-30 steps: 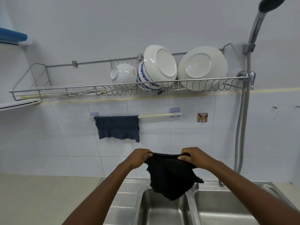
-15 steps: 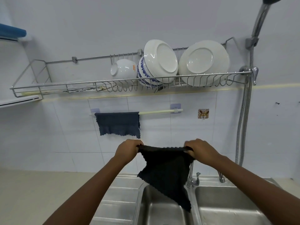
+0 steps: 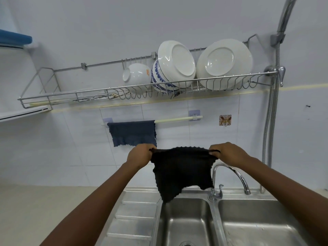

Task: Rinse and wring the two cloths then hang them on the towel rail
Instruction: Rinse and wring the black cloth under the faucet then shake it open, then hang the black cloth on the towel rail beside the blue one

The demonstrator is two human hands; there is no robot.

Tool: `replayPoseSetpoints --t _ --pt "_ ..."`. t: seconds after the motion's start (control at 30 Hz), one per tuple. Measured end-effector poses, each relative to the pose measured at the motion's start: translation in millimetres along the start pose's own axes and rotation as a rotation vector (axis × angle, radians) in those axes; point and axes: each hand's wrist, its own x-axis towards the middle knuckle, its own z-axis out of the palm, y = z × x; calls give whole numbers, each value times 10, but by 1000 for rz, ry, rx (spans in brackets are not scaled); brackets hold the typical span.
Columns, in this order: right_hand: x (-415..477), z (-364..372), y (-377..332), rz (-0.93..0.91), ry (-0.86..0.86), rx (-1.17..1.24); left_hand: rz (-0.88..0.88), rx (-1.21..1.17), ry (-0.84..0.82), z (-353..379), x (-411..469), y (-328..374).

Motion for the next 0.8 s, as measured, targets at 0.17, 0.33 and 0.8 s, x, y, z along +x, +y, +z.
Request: replayPoseSetpoints --t 0.17,0.33,0.8 --pt "-58 49 -15 14 -23 9 -17 -31 -36 6 -24 -69" --pt "-82 45 -99 -16 210 29 -16 -24 44 -16 -67 -80" --pt "98 127 -230 140 139 52 -15 73 -81 -51 7 -275"
